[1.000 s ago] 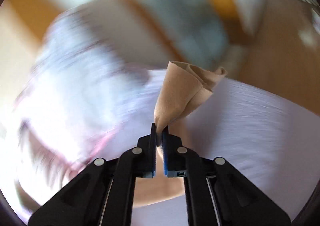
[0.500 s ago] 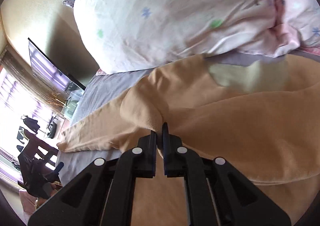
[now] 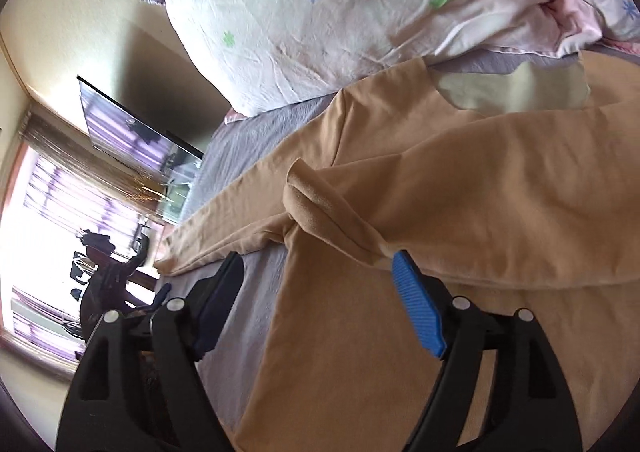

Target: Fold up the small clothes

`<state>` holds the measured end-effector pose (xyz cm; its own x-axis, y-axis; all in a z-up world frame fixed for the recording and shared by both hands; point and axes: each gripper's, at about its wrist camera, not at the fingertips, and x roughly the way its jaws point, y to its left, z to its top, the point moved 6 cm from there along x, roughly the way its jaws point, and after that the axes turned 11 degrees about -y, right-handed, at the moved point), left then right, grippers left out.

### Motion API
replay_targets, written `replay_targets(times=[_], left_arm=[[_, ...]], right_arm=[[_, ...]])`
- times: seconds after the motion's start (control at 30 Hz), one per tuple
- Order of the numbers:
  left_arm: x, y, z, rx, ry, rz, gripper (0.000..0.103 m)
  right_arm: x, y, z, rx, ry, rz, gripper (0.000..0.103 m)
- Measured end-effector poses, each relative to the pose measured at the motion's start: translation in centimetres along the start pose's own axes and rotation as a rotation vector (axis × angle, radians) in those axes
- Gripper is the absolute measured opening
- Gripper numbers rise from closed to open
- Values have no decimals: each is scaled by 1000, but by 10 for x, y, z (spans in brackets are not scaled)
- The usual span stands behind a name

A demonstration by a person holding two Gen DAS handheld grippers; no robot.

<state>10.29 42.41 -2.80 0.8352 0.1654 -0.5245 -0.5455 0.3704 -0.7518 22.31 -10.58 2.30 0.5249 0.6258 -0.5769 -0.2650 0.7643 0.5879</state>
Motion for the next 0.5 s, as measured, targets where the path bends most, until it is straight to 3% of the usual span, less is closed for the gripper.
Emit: replay_targets(times=[0.1, 0.17, 0.3, 0.4, 0.43, 0.5], left_arm=[[4, 3, 7, -50, 1, 6, 89], [4, 2, 7, -49, 3, 15, 89], [4, 1, 4, -18, -1, 20, 89], [5, 0, 5, -18, -6, 30, 89], [5, 1, 6, -19, -6, 33, 89], [6, 1, 7, -20, -7, 38, 86]], right_arm=[[5, 5, 16, -28, -72, -15, 77], [22, 8, 21, 14, -55, 50, 76], [73, 22, 12, 106, 40, 158, 77], [111, 39, -13, 97, 185, 194, 87], [118, 41, -24, 117, 237, 206, 87], [109, 55, -30, 79, 243, 249, 87]])
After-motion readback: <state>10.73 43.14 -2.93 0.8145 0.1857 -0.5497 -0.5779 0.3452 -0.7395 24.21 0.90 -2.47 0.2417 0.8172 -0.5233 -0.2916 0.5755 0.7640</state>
